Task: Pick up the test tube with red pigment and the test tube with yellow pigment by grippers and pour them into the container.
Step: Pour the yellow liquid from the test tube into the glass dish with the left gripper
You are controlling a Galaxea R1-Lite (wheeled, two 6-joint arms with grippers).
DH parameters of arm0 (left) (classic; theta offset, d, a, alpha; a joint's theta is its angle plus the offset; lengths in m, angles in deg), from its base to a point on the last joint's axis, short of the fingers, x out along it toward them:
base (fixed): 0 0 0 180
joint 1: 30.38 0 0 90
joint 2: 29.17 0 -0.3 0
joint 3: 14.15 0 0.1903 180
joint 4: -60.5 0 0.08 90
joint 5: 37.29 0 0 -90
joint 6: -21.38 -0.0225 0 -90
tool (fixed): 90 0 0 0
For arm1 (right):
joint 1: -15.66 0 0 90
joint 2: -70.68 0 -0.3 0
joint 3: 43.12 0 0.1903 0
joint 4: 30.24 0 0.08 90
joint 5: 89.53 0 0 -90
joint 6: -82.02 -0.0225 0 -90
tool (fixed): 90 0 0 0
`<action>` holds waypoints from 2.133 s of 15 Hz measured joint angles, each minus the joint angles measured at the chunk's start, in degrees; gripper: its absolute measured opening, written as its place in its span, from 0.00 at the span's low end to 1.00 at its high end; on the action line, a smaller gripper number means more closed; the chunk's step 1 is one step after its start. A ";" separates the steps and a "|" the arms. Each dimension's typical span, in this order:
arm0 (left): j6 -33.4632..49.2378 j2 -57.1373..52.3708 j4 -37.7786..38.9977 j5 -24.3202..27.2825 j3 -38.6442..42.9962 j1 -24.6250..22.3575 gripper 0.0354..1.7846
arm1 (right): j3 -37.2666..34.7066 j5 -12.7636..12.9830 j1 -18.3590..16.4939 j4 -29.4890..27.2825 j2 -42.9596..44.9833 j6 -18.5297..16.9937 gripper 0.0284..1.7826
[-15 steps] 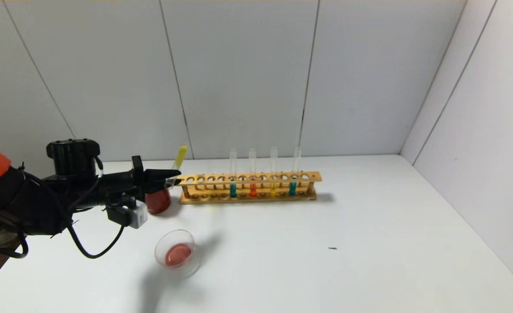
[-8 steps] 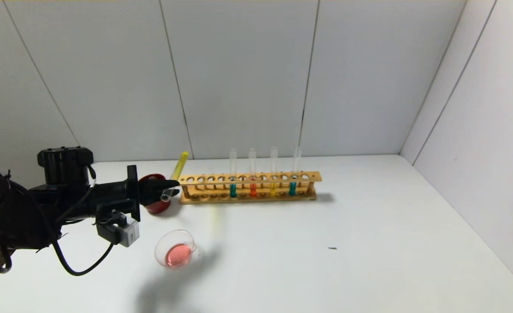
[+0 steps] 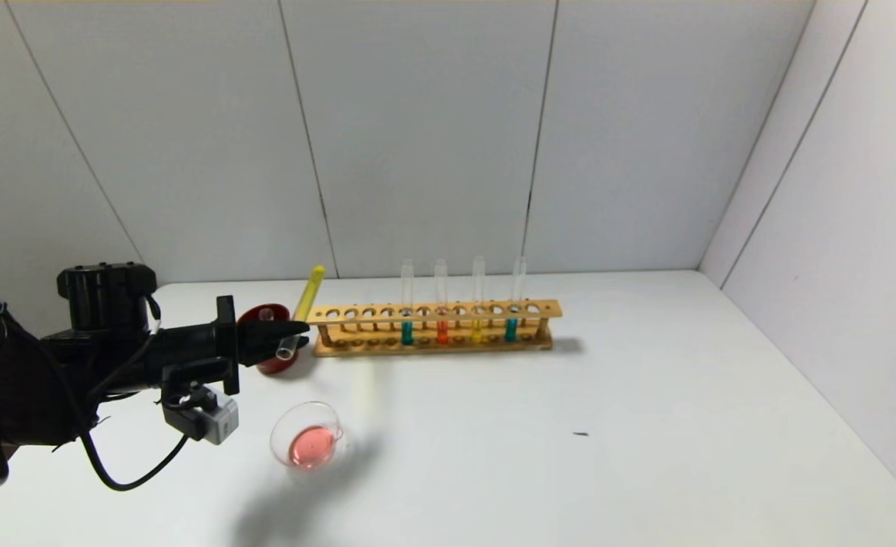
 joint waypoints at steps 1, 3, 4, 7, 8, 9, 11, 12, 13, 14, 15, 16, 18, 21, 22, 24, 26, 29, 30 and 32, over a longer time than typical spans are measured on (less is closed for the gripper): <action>-0.11 -0.05 0.01 0.00 0.34 -0.02 0.15 | 0.00 0.00 0.00 0.00 0.00 -0.02 0.98; -0.17 -0.13 0.04 0.00 0.78 -0.27 0.15 | 0.00 0.00 0.00 0.01 0.00 0.00 0.98; -0.45 -0.13 0.01 0.00 1.08 -0.35 0.15 | 0.00 0.02 0.00 0.01 0.00 0.00 0.98; -1.57 -0.38 0.00 -0.50 2.13 -0.41 0.15 | 0.00 0.02 0.00 0.01 0.00 -0.02 0.98; -2.05 -0.41 0.01 -0.85 2.46 -0.44 0.15 | 0.00 0.00 0.00 0.00 0.00 0.00 0.98; -2.76 -0.44 0.01 -0.96 2.68 -0.44 0.15 | 0.00 0.00 0.00 0.00 0.00 0.01 0.98; -3.69 -0.44 -0.02 -1.12 3.01 -0.44 0.15 | 0.00 0.00 0.00 0.01 0.00 0.01 0.98; -4.04 -0.44 0.01 -1.49 3.15 -0.44 0.15 | 0.00 0.00 0.00 0.01 0.00 0.01 0.98; -4.63 -0.41 0.00 -2.06 3.28 -0.46 0.15 | 0.00 0.00 0.00 0.01 0.00 0.00 0.98; -5.08 -0.33 0.04 -2.34 3.32 -0.49 0.15 | 0.00 0.00 0.00 0.01 0.00 0.00 0.98; -5.49 -0.29 0.09 -2.58 3.34 -0.51 0.15 | 0.00 0.02 0.00 0.01 0.00 0.00 0.98; -5.83 -0.27 0.09 -2.62 3.34 -0.51 0.15 | 0.00 0.00 0.00 0.01 0.00 0.01 0.98; -6.60 -0.30 0.11 -2.78 3.75 -0.79 0.15 | 0.00 0.00 0.00 0.01 0.00 0.00 0.98; -7.84 -0.33 0.20 -3.13 4.08 -1.16 0.15 | 0.00 0.00 0.00 0.01 0.00 0.00 0.98; -8.24 -0.33 0.23 -3.24 4.02 -1.16 0.15 | 0.00 0.02 0.00 0.01 0.00 0.00 0.98; -9.11 -0.29 0.22 -3.80 3.95 -1.23 0.15 | 0.00 0.00 0.00 0.01 0.00 0.00 0.98; -9.63 -0.16 0.22 -3.94 4.00 -1.23 0.15 | 0.00 0.02 0.00 0.00 0.00 0.01 0.98; -9.98 0.06 0.26 -4.00 4.00 -1.26 0.15 | 0.00 0.00 0.00 0.01 0.00 -0.02 0.98; -10.01 0.15 0.23 -4.10 3.97 -1.23 0.15 | 0.00 0.00 0.00 0.01 0.00 0.00 0.98; -10.07 0.34 0.28 -4.85 3.95 -1.23 0.15 | 0.00 0.00 0.00 0.00 0.00 0.00 0.98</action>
